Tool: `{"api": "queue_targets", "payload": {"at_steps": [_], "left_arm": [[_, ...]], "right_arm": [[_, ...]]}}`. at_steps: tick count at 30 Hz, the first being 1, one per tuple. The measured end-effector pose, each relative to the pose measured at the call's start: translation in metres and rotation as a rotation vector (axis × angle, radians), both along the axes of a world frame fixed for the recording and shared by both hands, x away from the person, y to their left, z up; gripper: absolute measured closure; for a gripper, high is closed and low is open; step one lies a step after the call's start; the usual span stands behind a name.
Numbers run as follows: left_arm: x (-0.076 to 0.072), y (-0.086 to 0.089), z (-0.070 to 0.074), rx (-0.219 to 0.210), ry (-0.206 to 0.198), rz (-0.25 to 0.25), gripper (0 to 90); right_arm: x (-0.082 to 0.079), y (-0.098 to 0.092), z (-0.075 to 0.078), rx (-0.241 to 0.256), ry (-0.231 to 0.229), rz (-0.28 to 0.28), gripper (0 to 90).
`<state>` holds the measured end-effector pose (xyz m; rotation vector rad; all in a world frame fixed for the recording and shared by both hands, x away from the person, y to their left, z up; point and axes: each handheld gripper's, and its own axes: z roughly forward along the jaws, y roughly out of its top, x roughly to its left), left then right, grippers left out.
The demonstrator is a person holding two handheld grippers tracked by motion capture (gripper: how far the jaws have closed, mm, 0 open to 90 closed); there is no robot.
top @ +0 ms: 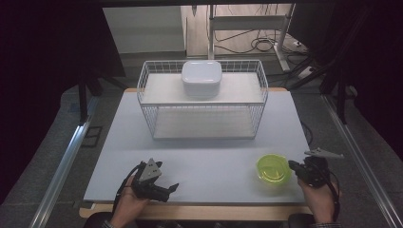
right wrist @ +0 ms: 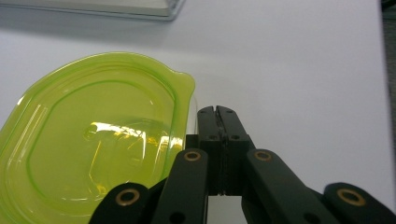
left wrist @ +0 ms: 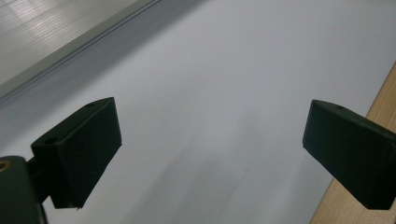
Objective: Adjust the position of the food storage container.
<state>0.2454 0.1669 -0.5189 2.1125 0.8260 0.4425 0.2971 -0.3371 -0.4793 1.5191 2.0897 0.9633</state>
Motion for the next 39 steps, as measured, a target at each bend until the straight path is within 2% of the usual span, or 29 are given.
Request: {"api": "queue_targets", "payload": {"at_steps": [6, 10, 13, 21, 32, 39], "left_arm": [[0.0, -0.001, 0.0, 0.003, -0.001, -0.004, 4.0], [0.0, -0.001, 0.0, 0.004, -0.002, -0.004, 4.0], [0.0, -0.002, 0.0, 0.005, 0.0, -0.005, 4.0], [-0.001, -0.004, -0.001, 0.011, 0.001, -0.013, 4.0], [0.0, -0.005, -0.001, 0.013, 0.003, -0.016, 4.0], [0.0, -0.006, -0.002, 0.016, 0.004, -0.018, 4.0]], "right_arm": [[0.0, 0.013, -0.001, 0.007, 0.001, 0.037, 89.5], [-0.002, 0.009, -0.002, -0.032, 0.002, 0.003, 89.4], [-0.006, 0.006, -0.007, -0.032, 0.028, -0.006, 89.3], [-0.026, 0.018, -0.014, -0.024, 0.075, 0.053, 88.3], [-0.025, 0.032, -0.019, -0.015, 0.111, 0.096, 87.4], [-0.021, 0.047, -0.022, 0.013, 0.133, 0.147, 87.4]]}}
